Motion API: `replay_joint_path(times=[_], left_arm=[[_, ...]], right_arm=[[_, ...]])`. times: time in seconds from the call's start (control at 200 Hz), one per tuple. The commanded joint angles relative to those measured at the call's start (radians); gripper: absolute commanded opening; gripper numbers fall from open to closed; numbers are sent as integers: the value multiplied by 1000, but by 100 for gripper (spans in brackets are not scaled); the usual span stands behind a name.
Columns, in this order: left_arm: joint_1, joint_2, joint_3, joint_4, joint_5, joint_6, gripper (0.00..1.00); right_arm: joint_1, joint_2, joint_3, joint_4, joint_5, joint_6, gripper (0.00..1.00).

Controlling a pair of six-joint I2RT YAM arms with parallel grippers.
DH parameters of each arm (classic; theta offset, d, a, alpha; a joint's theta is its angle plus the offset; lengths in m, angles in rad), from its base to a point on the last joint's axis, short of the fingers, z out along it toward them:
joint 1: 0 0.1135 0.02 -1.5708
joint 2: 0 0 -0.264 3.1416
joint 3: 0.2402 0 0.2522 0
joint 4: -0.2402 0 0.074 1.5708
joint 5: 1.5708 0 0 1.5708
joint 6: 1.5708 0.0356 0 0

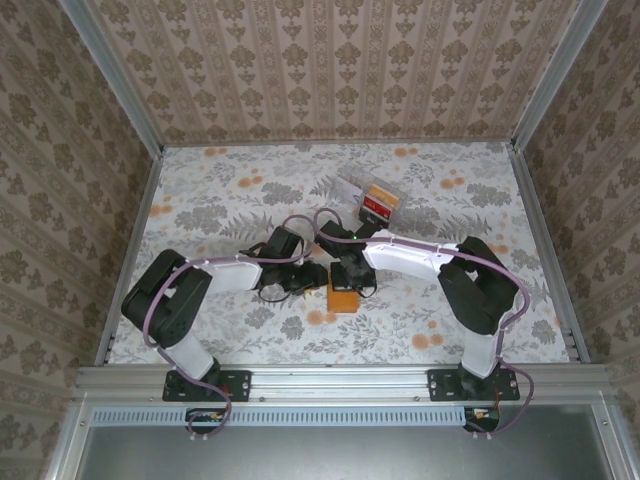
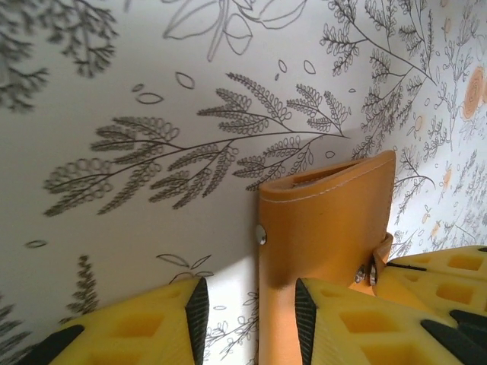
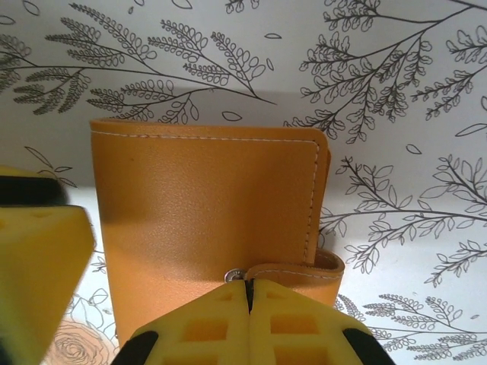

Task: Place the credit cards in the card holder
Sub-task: Close the button on the card holder.

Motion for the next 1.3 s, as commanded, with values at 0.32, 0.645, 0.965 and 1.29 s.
replay_joint_path(times=[0.32, 0.645, 0.965, 1.29], left_arm=[[-20, 61, 45, 5, 42, -1, 34], [-21, 63, 31, 11, 25, -17, 29], [-21, 46, 13, 23, 3, -41, 27], [-17, -2, 2, 17, -31, -35, 29]], right_arm=[[-11, -22, -22, 58, -70, 10, 0], [-11, 26, -84, 104, -104, 39, 0], [-15, 47, -156, 179, -129, 89, 0], [-30, -103, -177, 298, -159, 69, 17]])
